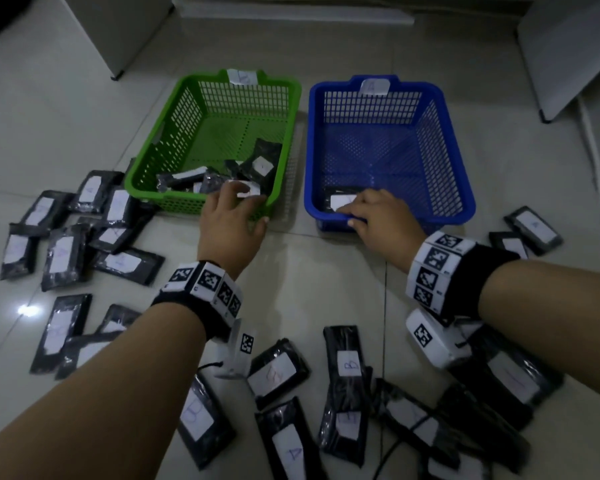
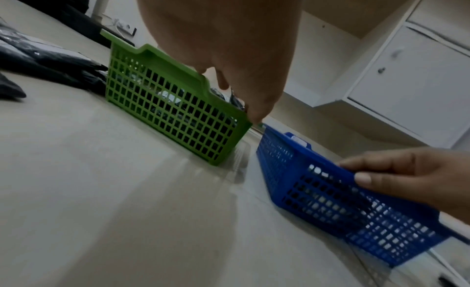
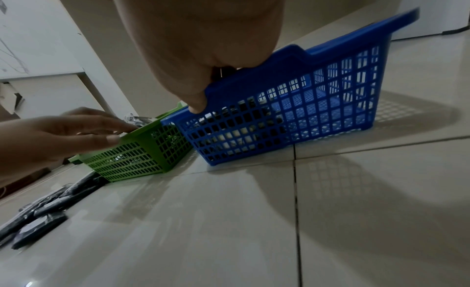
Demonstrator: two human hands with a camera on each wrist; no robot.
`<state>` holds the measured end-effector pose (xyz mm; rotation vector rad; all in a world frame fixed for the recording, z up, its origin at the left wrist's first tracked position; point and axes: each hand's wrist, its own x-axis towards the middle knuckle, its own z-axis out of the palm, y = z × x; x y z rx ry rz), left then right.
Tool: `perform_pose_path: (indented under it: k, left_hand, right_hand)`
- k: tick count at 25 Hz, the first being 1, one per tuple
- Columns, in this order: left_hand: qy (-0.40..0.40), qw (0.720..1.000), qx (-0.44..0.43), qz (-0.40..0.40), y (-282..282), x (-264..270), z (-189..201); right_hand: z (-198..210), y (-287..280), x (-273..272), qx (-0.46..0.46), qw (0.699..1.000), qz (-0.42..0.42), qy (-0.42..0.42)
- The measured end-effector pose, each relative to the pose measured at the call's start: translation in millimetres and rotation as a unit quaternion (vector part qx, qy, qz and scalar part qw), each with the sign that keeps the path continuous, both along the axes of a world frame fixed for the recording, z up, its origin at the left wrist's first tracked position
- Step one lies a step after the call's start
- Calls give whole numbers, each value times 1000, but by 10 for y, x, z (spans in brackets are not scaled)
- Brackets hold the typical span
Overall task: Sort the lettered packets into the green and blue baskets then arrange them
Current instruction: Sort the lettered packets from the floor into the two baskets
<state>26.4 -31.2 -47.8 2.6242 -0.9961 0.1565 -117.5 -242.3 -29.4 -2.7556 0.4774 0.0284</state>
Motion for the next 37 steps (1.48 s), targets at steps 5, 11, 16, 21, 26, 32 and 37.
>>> perform_pose_path:
  k: [5,11,16,21,26,32,37]
  left_hand:
    - [42,999,19,-9,11,-72,28]
    - [134,983,-59,-115,200,-525,46]
    - [309,945,64,-87,668,-1011,-174]
    - [361,920,128,-80,873,-1226,-290]
    - [378,917,111,-65,750,-981,-61]
    - [345,936,70,-14,593,41,888]
    - [249,956,155,-12,618,816,1551]
  right_hand:
    - [-24,76,-167,24,996,18,-80]
    - [-181,517,-738,136,974,176,42]
    - [-252,693,-799,31,914,325,240]
    - [-221,726,-691,24,908,325,264]
    - [-112,630,-582,111,915,267,283]
    - [425,574,-133,207,961,102,150]
    - [962,658,688,258,966,-13,24]
